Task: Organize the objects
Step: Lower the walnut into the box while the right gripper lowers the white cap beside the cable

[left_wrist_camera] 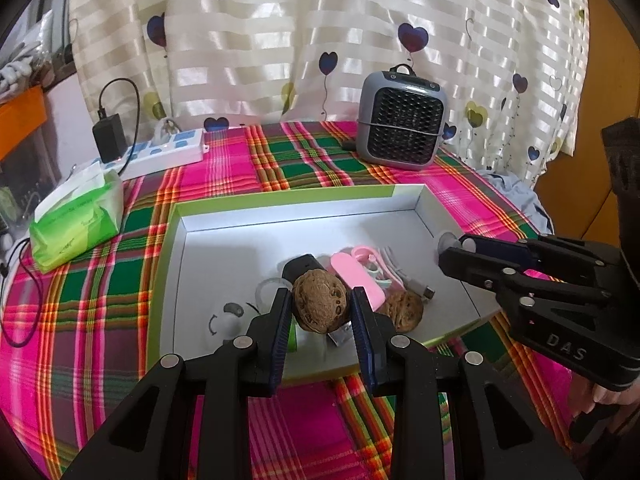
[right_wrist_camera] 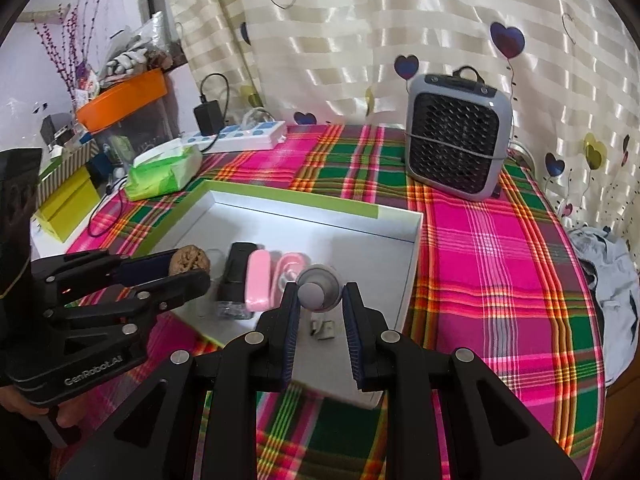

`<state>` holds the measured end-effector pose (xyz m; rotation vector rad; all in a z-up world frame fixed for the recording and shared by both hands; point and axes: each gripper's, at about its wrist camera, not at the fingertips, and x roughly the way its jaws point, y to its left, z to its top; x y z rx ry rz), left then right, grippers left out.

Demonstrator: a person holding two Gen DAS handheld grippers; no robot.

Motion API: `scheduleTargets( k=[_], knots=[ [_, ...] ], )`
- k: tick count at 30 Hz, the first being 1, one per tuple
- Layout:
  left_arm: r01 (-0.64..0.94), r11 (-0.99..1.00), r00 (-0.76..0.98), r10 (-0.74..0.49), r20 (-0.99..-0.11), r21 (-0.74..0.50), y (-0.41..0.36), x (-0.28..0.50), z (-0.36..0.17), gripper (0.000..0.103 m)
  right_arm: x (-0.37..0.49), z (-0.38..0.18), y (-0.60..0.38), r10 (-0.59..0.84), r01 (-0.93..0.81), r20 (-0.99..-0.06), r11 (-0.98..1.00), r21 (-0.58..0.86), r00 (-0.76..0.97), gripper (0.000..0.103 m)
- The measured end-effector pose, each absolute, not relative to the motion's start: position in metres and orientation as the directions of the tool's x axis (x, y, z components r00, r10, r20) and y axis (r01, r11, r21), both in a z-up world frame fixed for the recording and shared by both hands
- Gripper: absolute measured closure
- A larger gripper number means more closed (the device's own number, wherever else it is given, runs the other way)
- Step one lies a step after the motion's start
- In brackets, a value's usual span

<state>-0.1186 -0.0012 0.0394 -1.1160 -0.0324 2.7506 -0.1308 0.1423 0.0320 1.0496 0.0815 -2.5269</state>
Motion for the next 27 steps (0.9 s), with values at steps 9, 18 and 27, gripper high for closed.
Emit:
scheduleTargets(
  k=[9,18,27],
  knots=[
    [-0.176,-0.981,-0.712,0.186,-0.677,-0.085,0.004,-0.123,0.037,0.075,-0.143,0.018,0.142,-0.313,0.368,-0.711,-0.926,0.083,-0.629,0.08],
    [-0.207,-0.975,-0.707,0.206,-0.677,-0.08,0.012,-0.121,0.036,0.075,-0.151,0.012,0.142,-0.307,0.364,-0.723,-0.928,0.082,-0.619,0.08],
    [-0.239,-0.968,-0.696,0.224,-0.682,-0.074,0.021,-0.121,0.033,0.075,-0.152,0.01,0.138,-0.316,0.39,-0.721,-0.918,0.069,-0.617,0.08]
  ],
)
